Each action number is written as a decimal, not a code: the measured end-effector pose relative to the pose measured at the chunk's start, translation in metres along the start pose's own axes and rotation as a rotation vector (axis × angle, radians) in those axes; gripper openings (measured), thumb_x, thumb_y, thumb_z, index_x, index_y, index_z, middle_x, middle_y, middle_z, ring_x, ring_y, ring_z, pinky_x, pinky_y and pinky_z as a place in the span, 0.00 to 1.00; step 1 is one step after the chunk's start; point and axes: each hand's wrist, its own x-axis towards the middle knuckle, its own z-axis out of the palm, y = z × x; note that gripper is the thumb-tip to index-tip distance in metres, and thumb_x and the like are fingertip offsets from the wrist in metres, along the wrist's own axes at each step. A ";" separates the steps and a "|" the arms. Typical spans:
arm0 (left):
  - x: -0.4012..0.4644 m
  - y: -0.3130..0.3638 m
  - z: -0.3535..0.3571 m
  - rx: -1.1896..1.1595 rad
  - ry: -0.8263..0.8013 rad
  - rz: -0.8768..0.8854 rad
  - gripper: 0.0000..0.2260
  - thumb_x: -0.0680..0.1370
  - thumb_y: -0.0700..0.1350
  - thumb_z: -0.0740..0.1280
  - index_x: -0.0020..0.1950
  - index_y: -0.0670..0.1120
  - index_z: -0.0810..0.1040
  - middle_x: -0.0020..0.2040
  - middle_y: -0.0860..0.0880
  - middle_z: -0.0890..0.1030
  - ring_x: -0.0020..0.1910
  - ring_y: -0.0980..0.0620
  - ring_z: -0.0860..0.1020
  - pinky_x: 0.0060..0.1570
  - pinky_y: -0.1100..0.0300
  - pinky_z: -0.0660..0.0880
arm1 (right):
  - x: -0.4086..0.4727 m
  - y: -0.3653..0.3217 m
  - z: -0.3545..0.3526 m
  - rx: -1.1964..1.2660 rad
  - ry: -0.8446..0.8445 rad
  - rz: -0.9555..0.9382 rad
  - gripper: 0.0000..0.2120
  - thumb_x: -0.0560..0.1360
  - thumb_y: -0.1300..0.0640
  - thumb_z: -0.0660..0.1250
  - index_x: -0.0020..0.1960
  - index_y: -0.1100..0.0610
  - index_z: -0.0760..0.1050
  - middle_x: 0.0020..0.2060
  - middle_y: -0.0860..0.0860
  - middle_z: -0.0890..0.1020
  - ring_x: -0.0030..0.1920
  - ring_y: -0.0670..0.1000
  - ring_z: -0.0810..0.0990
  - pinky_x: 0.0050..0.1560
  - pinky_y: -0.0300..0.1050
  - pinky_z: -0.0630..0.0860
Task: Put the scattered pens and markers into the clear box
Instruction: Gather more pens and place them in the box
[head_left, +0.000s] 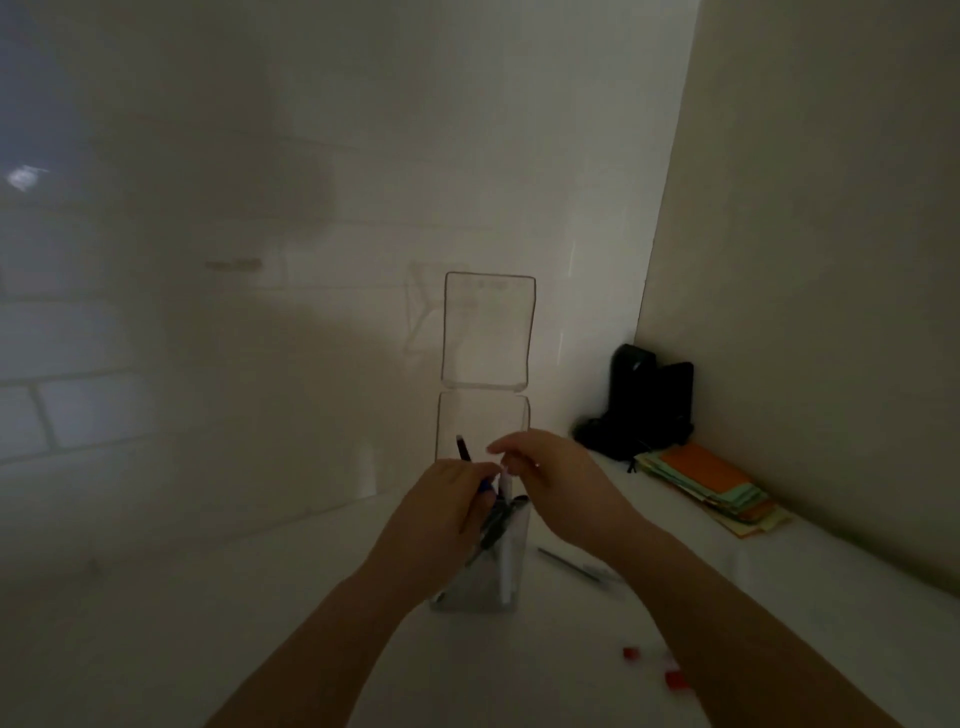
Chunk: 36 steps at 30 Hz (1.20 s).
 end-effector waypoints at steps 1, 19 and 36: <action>-0.004 0.002 0.002 0.019 0.013 0.023 0.15 0.80 0.46 0.52 0.64 0.48 0.68 0.62 0.47 0.74 0.61 0.52 0.69 0.54 0.69 0.58 | -0.004 0.002 -0.005 0.059 0.056 0.013 0.15 0.77 0.64 0.55 0.58 0.51 0.74 0.53 0.52 0.79 0.53 0.47 0.76 0.52 0.27 0.69; -0.013 -0.024 0.029 -0.572 0.057 -0.381 0.61 0.51 0.57 0.79 0.72 0.50 0.42 0.75 0.44 0.50 0.70 0.53 0.55 0.69 0.51 0.58 | -0.150 0.131 -0.060 -0.308 -0.431 0.357 0.22 0.70 0.58 0.68 0.63 0.51 0.69 0.63 0.50 0.70 0.62 0.49 0.68 0.57 0.33 0.65; -0.061 0.012 0.046 -0.794 -0.028 -0.329 0.48 0.64 0.30 0.72 0.66 0.64 0.48 0.54 0.72 0.62 0.60 0.58 0.70 0.52 0.65 0.75 | -0.133 0.105 -0.040 -0.826 -0.693 -0.050 0.13 0.76 0.58 0.55 0.59 0.60 0.65 0.55 0.60 0.75 0.56 0.59 0.71 0.51 0.53 0.71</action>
